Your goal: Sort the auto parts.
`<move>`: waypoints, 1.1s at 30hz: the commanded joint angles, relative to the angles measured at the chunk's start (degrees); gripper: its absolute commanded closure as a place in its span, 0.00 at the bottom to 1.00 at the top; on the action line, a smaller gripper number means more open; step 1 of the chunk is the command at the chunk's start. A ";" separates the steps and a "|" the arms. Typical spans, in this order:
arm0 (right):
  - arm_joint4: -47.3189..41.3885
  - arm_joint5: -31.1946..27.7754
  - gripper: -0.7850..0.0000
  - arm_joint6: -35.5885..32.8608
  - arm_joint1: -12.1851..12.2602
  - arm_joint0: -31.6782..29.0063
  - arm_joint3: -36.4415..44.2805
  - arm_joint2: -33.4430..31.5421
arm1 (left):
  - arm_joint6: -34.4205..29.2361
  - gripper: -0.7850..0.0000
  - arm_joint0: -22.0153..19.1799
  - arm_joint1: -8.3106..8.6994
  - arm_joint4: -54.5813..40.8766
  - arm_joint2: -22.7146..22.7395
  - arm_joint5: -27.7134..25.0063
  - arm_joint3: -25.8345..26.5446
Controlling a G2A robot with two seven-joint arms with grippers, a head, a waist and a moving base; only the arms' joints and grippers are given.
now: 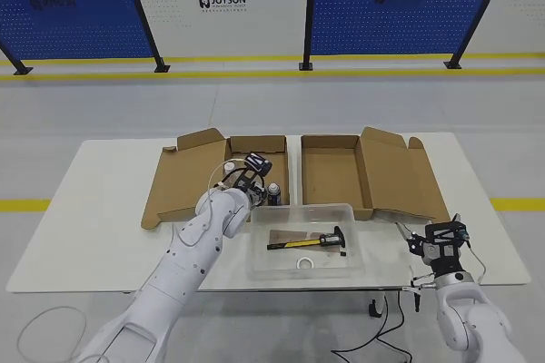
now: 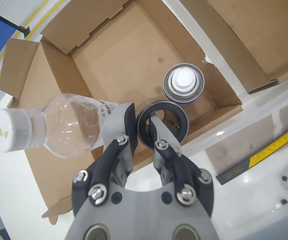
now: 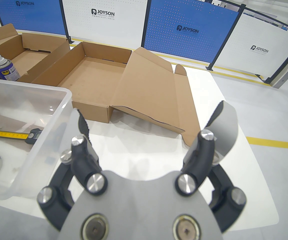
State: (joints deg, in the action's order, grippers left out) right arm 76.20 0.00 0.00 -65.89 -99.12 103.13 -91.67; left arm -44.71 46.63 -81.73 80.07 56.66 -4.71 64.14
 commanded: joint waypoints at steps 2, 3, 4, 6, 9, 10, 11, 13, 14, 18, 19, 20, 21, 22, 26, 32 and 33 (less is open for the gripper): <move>0.00 0.00 0.00 0.00 0.00 0.00 0.00 0.00 | 0.30 1.00 -0.31 -0.15 -0.33 0.05 0.00 -1.00; 0.00 0.00 0.00 0.00 0.00 0.00 0.00 0.00 | 0.33 1.00 -0.40 -0.19 -0.42 0.07 -0.03 -1.23; 0.00 0.00 0.00 0.00 0.00 0.00 0.00 0.00 | 0.39 1.00 -0.47 -0.22 -0.43 0.10 -0.06 -1.47; 0.00 0.00 0.00 0.00 0.00 0.00 0.00 0.00 | 0.54 1.00 -0.63 -0.29 -0.44 0.12 -0.12 -1.85; 0.00 0.00 0.00 0.00 0.00 0.00 0.00 0.00 | 0.74 1.00 -0.66 -0.40 -0.70 0.16 -0.02 -2.29; 0.00 0.00 0.00 0.00 0.00 0.00 0.00 0.00 | 0.87 1.00 -0.62 -0.45 -0.74 0.09 -0.03 -2.45; 0.00 0.00 0.00 0.00 0.00 0.00 0.00 0.00 | 1.05 1.00 -0.61 -0.51 -0.86 0.06 -0.04 -2.60; 0.00 0.00 0.00 0.00 0.00 0.00 0.00 0.00 | 1.29 0.88 -0.55 -0.63 -1.15 -0.05 0.10 -2.94; 0.00 0.00 0.00 0.00 0.00 0.00 0.00 0.00 | 1.35 0.84 -0.54 -0.71 -1.26 -0.16 0.09 -3.07; 0.00 0.00 0.00 0.00 0.00 0.00 0.00 0.00 | 1.54 0.84 -0.72 -0.92 -1.46 -0.30 0.27 -3.67; 0.00 0.00 0.00 0.00 0.00 0.00 0.00 0.00 | 1.59 0.81 -0.75 -0.96 -1.47 -0.32 0.32 -3.84; 0.00 0.00 0.00 0.00 0.00 0.00 0.00 0.00 | 1.68 0.76 -0.78 -0.99 -1.45 -0.33 0.32 -3.99; 0.00 0.00 0.00 0.00 0.00 0.00 0.00 0.00 | 1.69 0.70 -0.84 -1.02 -1.37 -0.37 0.22 -4.14; 0.00 0.00 0.00 0.00 0.00 0.00 0.00 0.00 | 1.67 0.72 -0.91 -1.04 -1.36 -0.38 0.07 -4.25; 0.00 0.00 0.00 0.00 0.00 0.00 0.00 0.00 | 1.86 0.66 -0.85 -1.07 -1.15 -0.18 0.16 -2.97; 0.00 0.00 0.00 0.00 0.00 0.00 0.00 0.00 | 2.27 0.12 1.42 -0.79 -0.12 0.74 1.78 3.75; 0.00 0.00 0.00 0.00 0.00 0.00 0.00 0.00 | 2.26 0.00 1.96 -0.69 0.42 0.92 2.00 5.38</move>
State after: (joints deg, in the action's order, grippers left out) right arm 76.20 0.00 0.00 -65.89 -99.12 103.13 -91.67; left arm -42.45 47.94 -82.54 79.84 57.37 -3.01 67.54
